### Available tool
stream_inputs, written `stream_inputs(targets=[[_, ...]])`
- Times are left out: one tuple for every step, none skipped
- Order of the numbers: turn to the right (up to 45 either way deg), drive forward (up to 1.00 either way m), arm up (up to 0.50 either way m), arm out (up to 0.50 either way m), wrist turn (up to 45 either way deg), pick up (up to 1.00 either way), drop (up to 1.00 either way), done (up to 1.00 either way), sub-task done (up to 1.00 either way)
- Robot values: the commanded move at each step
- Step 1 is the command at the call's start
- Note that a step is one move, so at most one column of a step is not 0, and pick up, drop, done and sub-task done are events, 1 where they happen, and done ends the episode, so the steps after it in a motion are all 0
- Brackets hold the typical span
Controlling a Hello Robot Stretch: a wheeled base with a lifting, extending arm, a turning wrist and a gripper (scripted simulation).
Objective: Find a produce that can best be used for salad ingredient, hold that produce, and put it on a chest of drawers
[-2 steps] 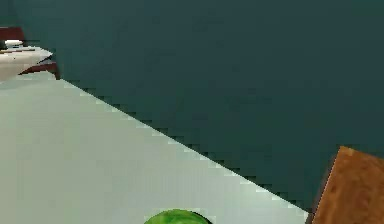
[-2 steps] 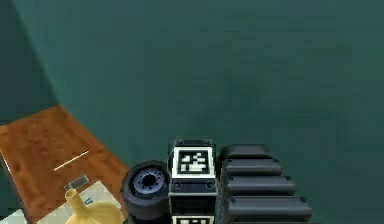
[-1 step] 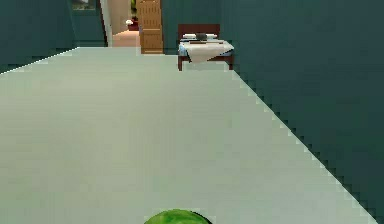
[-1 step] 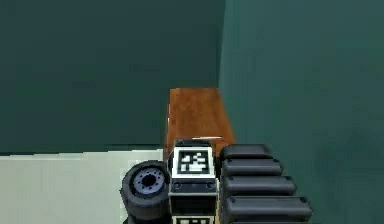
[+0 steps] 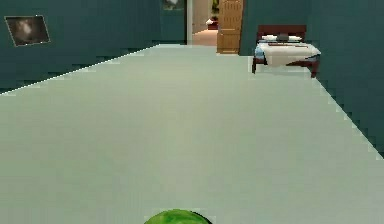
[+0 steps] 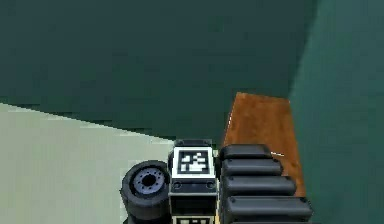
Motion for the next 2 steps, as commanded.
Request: stream_inputs(targets=[[0.0,0.30,0.00,0.00,0.0,0.00,0.00,0.00,0.00],[45.0,0.00,0.00,0.00,0.0,0.00,0.00,0.00,0.00]])
